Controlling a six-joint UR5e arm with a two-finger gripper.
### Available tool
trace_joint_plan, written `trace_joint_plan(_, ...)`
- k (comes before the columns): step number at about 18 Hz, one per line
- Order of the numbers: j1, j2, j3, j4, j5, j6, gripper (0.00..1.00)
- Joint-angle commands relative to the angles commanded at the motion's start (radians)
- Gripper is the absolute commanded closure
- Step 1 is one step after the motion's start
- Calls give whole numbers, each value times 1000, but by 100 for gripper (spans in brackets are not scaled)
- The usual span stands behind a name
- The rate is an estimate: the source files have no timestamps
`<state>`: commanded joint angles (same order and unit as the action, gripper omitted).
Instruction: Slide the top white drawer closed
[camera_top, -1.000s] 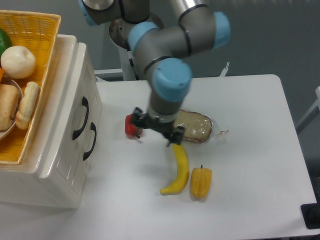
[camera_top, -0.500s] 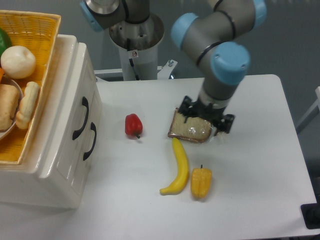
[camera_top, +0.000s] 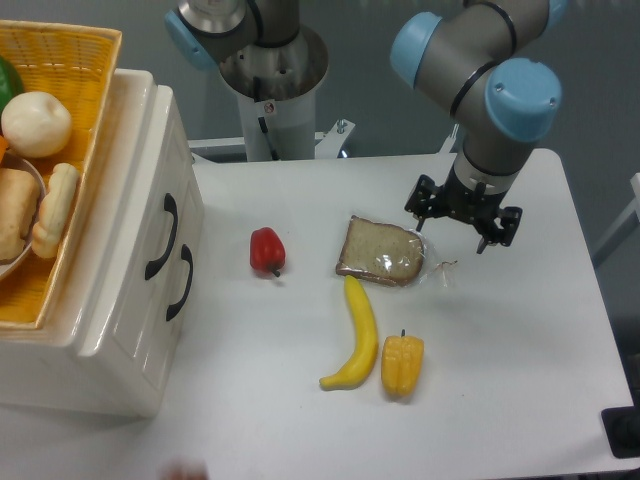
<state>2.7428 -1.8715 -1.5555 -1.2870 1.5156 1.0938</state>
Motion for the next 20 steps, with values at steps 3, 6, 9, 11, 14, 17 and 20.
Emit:
trace_joint_plan(3, 2, -2, 0, 0, 0, -3, 0)
trace_joint_plan(6, 2, 0, 9, 0, -2, -5, 0)
trace_joint_plan(9, 2, -2, 12, 0, -2, -18, 0)
trace_joint_plan(11, 6, -3, 18, 0, -2, -22, 0)
trace_joint_plan(14, 14, -3, 18, 0, -2, -19, 0)
trace_joint_plan(17, 38, -2, 17, 0, -2, -17, 0)
trace_joint_plan(20, 40, -2, 17, 0, -3, -14, 0)
